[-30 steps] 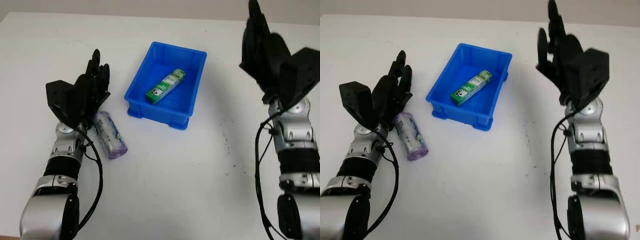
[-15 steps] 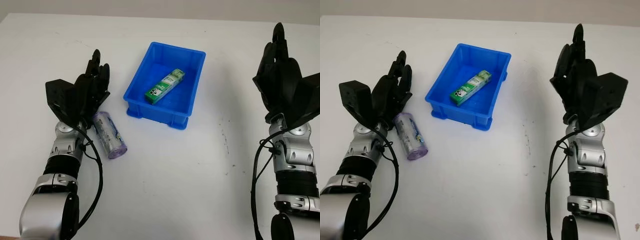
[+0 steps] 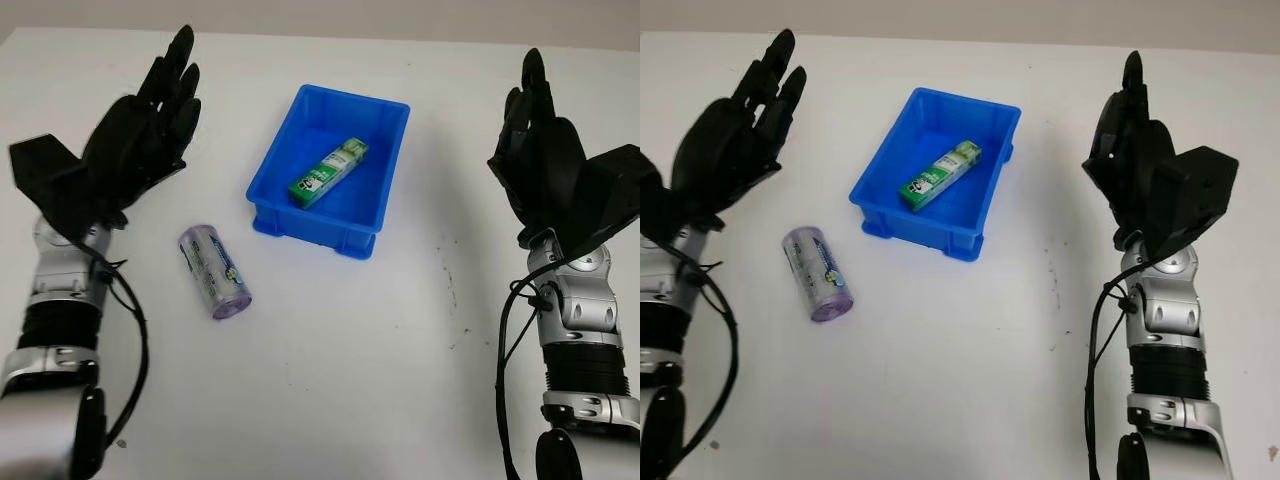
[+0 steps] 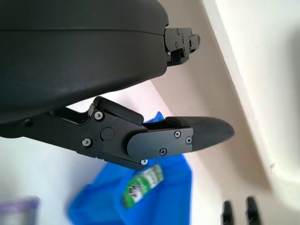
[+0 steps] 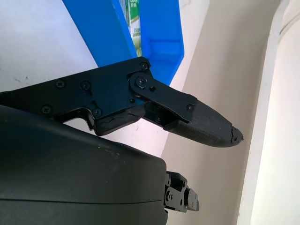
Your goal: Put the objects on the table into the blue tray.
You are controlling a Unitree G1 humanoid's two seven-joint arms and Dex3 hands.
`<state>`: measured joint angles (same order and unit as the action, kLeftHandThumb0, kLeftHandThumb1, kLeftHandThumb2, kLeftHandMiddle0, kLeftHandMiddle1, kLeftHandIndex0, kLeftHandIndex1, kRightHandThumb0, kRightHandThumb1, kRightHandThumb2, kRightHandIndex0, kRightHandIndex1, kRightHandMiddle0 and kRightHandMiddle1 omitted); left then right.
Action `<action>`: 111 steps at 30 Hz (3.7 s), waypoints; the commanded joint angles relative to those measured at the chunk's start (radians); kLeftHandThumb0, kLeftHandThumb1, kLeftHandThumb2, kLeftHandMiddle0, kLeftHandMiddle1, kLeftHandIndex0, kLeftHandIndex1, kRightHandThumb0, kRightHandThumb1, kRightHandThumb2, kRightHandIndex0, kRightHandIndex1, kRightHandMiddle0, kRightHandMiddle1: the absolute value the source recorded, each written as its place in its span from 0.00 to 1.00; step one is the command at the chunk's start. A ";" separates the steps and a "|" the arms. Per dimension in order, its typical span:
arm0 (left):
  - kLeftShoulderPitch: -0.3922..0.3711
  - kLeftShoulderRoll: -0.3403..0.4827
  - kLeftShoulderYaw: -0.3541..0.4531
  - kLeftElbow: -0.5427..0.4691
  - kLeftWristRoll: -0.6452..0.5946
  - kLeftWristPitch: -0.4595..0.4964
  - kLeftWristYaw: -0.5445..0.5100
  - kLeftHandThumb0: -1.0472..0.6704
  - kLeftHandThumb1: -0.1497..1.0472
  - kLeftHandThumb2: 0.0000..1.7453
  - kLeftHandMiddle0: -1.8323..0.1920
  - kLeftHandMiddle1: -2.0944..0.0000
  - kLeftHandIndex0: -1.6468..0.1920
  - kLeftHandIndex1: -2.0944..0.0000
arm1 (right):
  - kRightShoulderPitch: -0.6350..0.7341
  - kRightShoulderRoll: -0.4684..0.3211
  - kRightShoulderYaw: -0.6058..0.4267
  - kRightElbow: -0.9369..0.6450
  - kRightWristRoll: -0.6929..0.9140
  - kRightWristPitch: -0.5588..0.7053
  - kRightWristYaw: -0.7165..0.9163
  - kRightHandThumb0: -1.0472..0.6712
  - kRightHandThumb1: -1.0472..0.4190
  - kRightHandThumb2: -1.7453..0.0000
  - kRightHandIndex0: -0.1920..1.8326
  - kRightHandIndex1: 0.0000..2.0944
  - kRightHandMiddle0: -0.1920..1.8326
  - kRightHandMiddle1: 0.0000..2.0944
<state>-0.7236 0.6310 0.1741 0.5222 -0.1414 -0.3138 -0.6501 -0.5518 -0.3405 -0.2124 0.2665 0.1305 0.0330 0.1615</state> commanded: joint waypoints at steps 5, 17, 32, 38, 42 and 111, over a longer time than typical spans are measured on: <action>0.019 0.126 -0.005 -0.158 -0.034 0.077 -0.147 0.11 0.92 0.03 0.93 0.98 0.90 0.98 | 0.000 -0.002 0.003 0.006 0.006 -0.001 0.021 0.19 0.00 0.48 0.00 0.00 0.00 0.00; 0.108 0.354 -0.098 -0.449 0.164 0.015 -0.313 0.17 0.75 0.03 0.85 0.98 0.84 0.96 | -0.012 -0.004 0.001 0.011 0.007 0.012 0.029 0.19 0.00 0.48 0.00 0.00 0.00 0.00; 0.227 0.461 -0.148 -0.612 0.342 -0.269 -0.303 0.25 0.78 0.03 0.79 0.97 0.74 0.96 | -0.047 -0.004 0.005 0.047 0.006 0.012 0.043 0.19 0.00 0.47 0.00 0.00 0.00 0.00; 0.265 0.460 -0.150 -0.615 0.373 -0.311 -0.270 0.24 0.79 0.03 0.76 0.97 0.72 0.96 | -0.049 -0.005 0.003 0.053 0.008 0.014 0.048 0.19 0.00 0.48 0.00 0.00 0.00 0.00; 0.277 0.448 -0.156 -0.576 0.419 -0.388 -0.211 0.24 0.80 0.04 0.75 0.97 0.71 0.96 | -0.049 -0.004 0.001 0.050 0.010 0.017 0.048 0.19 0.00 0.48 0.00 0.00 0.00 0.00; 0.032 0.275 -0.310 -0.426 0.080 -0.395 0.135 0.30 1.00 0.12 0.55 0.00 0.68 0.00 | -0.013 0.003 -0.006 0.033 0.051 0.007 0.068 0.20 0.00 0.49 0.00 0.00 0.00 0.00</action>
<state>-0.6411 0.9202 -0.1622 0.0704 -0.0428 -0.7384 -0.5035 -0.5544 -0.3392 -0.2146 0.2908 0.1825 0.0541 0.2295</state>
